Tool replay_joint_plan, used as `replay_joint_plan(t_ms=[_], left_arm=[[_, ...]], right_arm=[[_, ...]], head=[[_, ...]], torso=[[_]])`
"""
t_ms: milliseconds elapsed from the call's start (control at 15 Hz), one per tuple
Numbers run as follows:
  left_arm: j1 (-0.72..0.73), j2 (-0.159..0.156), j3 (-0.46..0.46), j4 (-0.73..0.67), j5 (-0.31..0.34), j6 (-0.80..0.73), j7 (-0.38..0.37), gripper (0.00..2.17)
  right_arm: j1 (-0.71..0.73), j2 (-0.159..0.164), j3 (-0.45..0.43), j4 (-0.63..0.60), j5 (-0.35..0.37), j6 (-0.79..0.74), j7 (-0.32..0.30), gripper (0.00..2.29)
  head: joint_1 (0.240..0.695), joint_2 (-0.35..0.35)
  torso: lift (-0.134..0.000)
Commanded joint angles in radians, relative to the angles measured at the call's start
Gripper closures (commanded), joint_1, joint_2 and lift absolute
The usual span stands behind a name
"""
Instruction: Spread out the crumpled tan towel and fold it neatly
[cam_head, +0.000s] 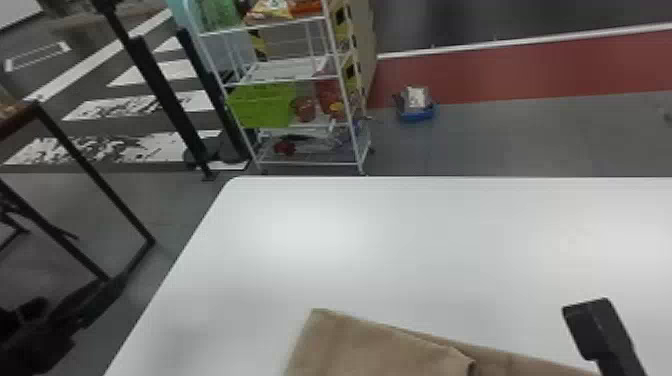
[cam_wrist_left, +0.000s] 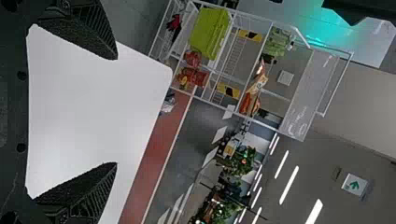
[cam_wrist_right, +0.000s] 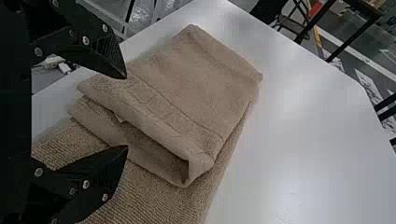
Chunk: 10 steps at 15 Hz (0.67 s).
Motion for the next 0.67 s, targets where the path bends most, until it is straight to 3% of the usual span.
replay_joint_plan(t_ms=[0, 600], left_arm=[[-0.002, 0.002, 0.000, 0.002, 0.000, -0.001, 0.000, 0.08], [0.001, 0.004, 0.004, 0.001, 0.000, 0.002, -0.008, 0.08]], right_arm=[[-0.007, 0.000, 0.002, 0.006, 0.005, 0.005, 0.000, 0.42], [-0.011, 0.000, 0.006, 0.018, 0.015, 0.005, 0.000, 0.59]], head=[[0.695, 0.350], [0.695, 0.350]], torso=[[-0.122], [-0.122]])
